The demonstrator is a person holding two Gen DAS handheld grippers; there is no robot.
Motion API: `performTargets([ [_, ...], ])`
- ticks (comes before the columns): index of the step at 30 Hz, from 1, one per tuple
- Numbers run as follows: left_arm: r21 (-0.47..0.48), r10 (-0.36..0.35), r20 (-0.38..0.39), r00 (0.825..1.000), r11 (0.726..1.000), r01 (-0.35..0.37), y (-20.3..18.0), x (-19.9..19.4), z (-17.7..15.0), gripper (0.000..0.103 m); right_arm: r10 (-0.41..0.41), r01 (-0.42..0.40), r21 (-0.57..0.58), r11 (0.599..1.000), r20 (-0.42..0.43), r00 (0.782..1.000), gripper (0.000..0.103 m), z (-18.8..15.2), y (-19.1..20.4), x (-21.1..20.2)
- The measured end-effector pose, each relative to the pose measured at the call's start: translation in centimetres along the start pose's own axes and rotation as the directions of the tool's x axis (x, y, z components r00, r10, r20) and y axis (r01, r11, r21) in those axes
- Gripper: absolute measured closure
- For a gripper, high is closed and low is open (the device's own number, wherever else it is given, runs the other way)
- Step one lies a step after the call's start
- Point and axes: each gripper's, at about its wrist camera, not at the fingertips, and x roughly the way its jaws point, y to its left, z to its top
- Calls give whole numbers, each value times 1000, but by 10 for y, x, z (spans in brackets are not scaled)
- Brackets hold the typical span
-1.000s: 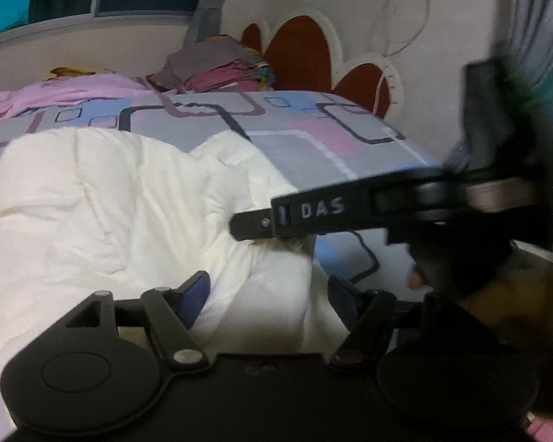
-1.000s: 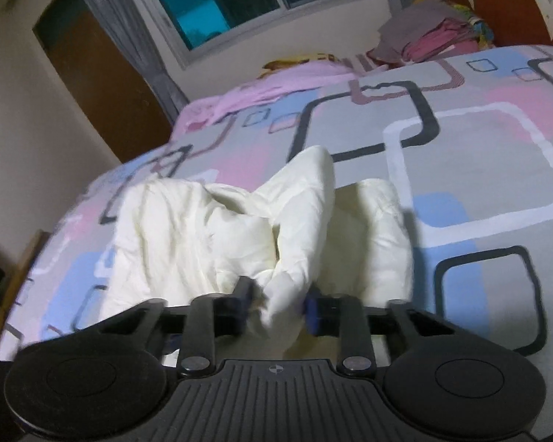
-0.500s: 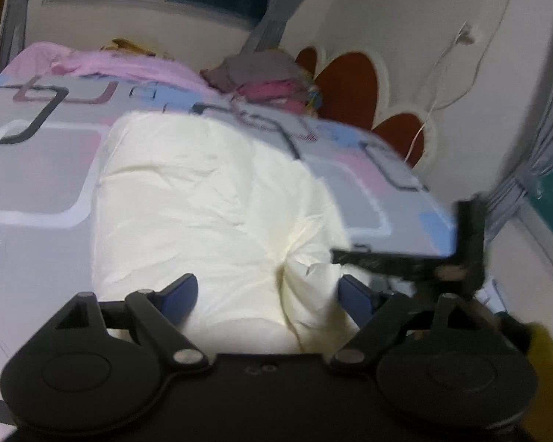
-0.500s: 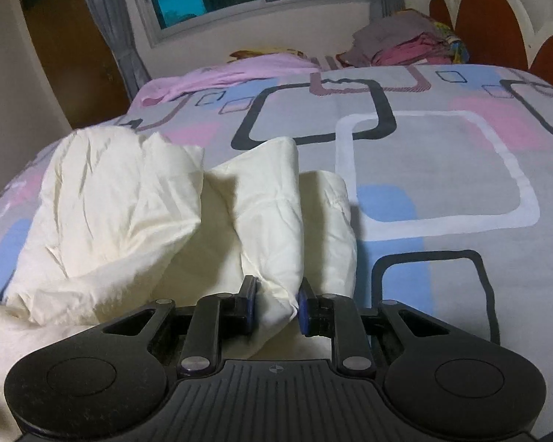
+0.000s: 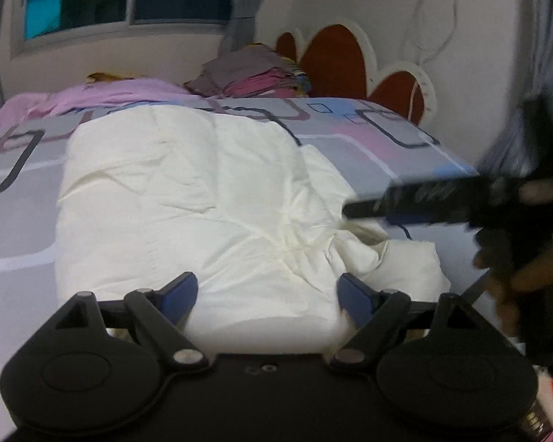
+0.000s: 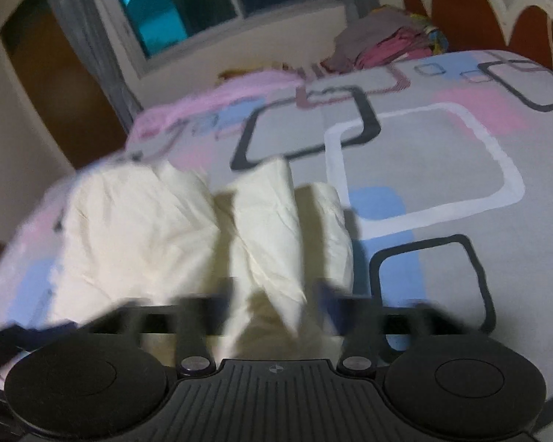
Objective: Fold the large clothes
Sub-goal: 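Press the folded bundle with the right gripper and release it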
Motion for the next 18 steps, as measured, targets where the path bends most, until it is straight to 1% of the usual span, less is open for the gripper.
performTargets([
  [4, 19, -11, 2, 1000, 1000, 11, -2, 7, -5, 21, 65, -66, -6, 998, -3, 998, 31, -4, 14, -24],
  [6, 30, -15, 3, 1000, 999, 15, -3, 8, -7, 21, 103, -103, -5, 995, -38, 994, 31, -10, 20, -25],
  [7, 37, -17, 4, 1000, 999, 17, -3, 5, -10, 21, 116, -116, -6, 993, -60, 991, 35, -15, 22, -23],
  [8, 41, -18, 4, 1000, 999, 18, -1, 5, -9, 21, 125, -125, -3, 992, -88, 988, 45, -19, 23, -20],
  [11, 48, -25, 3, 1000, 999, 25, 2, 3, -11, 21, 122, -121, 15, 992, -124, 985, 58, -28, 19, -14],
  [13, 35, -43, 7, 999, 998, 43, 7, -2, -11, 21, 126, -125, 15, 992, -139, 982, 62, -31, 15, -15],
  [16, -13, -51, 13, 999, 999, 52, 16, -5, -5, 21, 127, -129, -1, 992, -148, 981, 62, -33, 17, -19],
  [18, -24, -59, 14, 998, 998, 59, 21, -5, -4, 21, 167, -165, 20, 986, -128, 978, 62, -33, 17, -26],
])
